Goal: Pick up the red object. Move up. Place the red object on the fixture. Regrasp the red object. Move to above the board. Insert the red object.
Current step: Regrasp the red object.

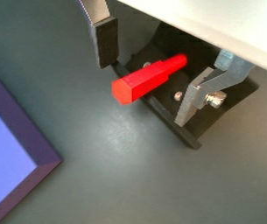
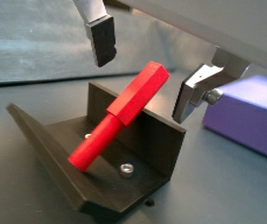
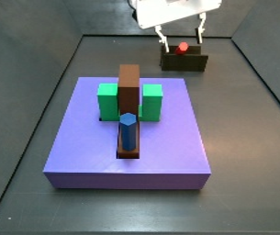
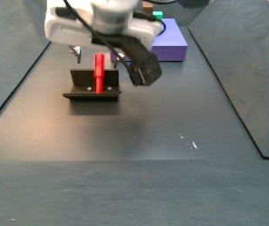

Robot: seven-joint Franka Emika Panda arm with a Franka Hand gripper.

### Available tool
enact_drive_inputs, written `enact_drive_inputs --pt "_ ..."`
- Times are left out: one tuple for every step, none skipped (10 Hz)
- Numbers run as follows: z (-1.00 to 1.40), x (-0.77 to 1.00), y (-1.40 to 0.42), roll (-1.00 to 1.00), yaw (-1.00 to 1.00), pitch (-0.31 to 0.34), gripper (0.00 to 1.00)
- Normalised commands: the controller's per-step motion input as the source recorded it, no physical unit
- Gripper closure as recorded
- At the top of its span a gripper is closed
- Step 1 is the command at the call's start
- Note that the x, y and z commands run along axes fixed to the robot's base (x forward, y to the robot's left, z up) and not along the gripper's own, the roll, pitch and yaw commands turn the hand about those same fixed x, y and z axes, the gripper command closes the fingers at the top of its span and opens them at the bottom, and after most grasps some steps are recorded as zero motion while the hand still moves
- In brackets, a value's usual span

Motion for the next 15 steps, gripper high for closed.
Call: enact_drive_inputs --pt "0.11 -0.03 -0.05 1.00 0.07 0.314 0.00" --pt "0.15 -0.12 -0.05 1.00 0.06 0.406 0.00" --pt "0.16 -0.14 -0.05 1.00 0.06 0.420 0.00" --pt "0.16 -0.15 -0.05 1.00 0.05 0.429 0.00" --pt "0.16 -0.15 -0.05 1.00 0.05 0.431 0.00" --pt "0.16 -0.14 -0.05 1.00 0.05 0.423 0.00" --pt "0.15 -0.12 -0.06 1.00 0.06 0.406 0.00" --pt "0.12 -0.06 -0.06 1.00 0.07 0.351 0.00" --pt "0.08 0.12 -0.11 1.00 0.13 0.200 0.00" --pt "0.07 0.28 -0.05 1.00 0.14 0.091 0.00" --pt "0.10 0.45 -0.03 1.00 0.13 0.000 0.00" --pt "0.10 0.58 -0.05 1.00 0.09 0.000 0.00" --pt "0.00 0.56 -0.14 1.00 0.12 -0.026 0.00" --pt "0.02 0.23 -0.10 1.00 0.14 0.049 0.00" --pt "0.05 0.05 -0.14 1.00 0.15 0.191 0.00"
